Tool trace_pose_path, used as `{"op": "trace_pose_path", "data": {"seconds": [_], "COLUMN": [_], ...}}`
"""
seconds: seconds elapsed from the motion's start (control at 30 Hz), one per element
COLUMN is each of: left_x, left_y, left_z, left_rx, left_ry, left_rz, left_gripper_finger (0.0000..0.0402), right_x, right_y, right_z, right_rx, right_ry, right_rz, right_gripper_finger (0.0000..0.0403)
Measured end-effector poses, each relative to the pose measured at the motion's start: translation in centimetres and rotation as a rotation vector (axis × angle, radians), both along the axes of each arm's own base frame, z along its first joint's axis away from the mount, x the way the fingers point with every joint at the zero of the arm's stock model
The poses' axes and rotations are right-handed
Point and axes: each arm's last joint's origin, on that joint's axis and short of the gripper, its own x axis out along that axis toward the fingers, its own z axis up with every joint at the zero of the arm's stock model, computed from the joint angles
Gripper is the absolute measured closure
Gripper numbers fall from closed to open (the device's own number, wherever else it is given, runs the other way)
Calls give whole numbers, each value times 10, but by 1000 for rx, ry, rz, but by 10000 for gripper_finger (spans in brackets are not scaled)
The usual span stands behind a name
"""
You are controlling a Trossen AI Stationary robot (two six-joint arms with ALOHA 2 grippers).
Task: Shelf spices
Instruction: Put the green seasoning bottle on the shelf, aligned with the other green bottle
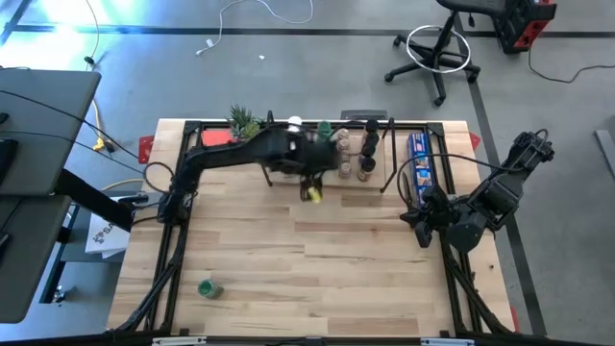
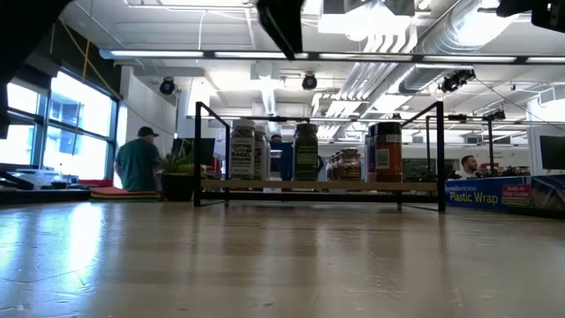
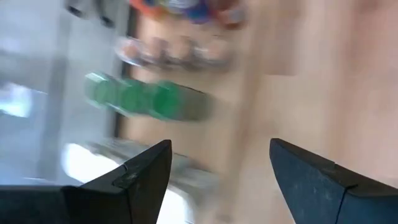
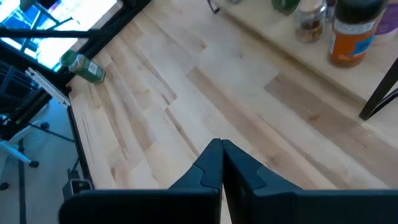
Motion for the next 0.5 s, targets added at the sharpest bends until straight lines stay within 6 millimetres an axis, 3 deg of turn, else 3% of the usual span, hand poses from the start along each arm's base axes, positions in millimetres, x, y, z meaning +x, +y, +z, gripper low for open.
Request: {"op": "trace_pose_path", "data": {"seconds": [0.23,0.33,0.5], "left_x": [-39,-49,-71], "left_y": [-67,-100,-144], "left_z": [25,23,1], "left_rx": [-325,-357,-430], "left_ry": [-17,-11,75], "left_rz": [110,128,234], "left_gripper_finger": [135,135,135], "right_x": [1,1,1], "right_y": [-3,-4,-4], "right_z": [2,3,3], "right_rx": [-109,-178,-206], "right_ry": [-55,-70,-69], "right_rz": [-30,-26,-15], "right_gripper_finger": [403,403,403]}}
